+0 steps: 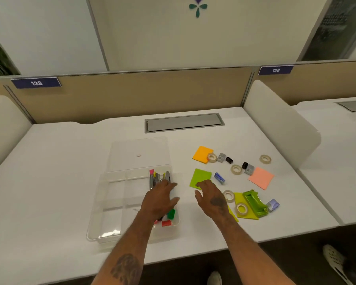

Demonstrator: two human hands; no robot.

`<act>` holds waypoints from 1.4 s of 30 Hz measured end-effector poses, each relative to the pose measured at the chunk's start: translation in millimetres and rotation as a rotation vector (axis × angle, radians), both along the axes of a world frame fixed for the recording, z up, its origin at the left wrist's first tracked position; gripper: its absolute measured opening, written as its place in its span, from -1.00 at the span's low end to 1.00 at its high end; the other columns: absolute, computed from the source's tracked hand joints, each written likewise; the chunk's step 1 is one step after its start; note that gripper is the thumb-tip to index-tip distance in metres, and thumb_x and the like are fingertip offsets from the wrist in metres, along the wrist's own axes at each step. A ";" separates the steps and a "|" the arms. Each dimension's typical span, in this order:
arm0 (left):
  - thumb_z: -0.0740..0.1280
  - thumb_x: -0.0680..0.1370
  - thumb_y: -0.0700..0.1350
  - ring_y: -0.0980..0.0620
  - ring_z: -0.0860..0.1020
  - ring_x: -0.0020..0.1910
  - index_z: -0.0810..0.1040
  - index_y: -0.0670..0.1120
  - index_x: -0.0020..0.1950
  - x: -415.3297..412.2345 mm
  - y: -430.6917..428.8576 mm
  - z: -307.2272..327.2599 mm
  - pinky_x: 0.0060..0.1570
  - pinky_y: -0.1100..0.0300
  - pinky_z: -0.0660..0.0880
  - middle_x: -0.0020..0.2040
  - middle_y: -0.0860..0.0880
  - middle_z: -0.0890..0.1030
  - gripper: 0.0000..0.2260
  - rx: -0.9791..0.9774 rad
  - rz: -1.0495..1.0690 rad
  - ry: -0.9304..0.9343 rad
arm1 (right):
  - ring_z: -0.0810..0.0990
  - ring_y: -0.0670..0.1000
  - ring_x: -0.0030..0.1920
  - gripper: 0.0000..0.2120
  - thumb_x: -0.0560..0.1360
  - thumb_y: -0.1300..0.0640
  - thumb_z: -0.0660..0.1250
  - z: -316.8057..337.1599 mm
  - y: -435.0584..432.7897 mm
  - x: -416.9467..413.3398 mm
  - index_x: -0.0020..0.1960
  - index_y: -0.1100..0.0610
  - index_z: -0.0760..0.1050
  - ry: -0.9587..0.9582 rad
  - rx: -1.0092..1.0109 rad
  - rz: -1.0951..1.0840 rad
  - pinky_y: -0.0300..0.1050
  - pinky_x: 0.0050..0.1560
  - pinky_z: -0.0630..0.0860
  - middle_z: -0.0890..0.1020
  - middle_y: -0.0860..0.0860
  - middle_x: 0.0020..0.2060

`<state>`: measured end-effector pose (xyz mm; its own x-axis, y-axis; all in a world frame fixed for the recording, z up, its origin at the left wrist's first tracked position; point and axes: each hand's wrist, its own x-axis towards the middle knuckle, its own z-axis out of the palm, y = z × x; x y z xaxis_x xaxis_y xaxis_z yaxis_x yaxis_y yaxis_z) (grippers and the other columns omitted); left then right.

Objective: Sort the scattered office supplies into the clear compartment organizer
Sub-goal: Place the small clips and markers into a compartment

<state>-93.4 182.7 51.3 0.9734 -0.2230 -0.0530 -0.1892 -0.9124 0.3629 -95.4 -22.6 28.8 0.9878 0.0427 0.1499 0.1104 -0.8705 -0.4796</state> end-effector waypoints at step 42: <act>0.23 0.55 -0.29 -0.09 0.33 0.38 0.32 -0.01 0.48 236.2 -265.5 -56.4 0.24 0.01 0.38 0.39 -0.05 0.44 -0.49 0.267 -0.368 0.070 | 0.64 0.05 -0.20 -0.88 0.33 0.03 0.49 -51.5 -234.6 181.9 -0.13 -0.02 0.66 0.062 -0.402 -0.046 0.08 0.06 0.55 0.66 -0.02 -0.30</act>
<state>142.8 -82.8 -5.1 0.8240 -0.5227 -0.2185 -0.5015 -0.8524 0.1481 86.6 -257.2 -22.6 0.9966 0.0416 0.0705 0.0488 -0.9934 -0.1043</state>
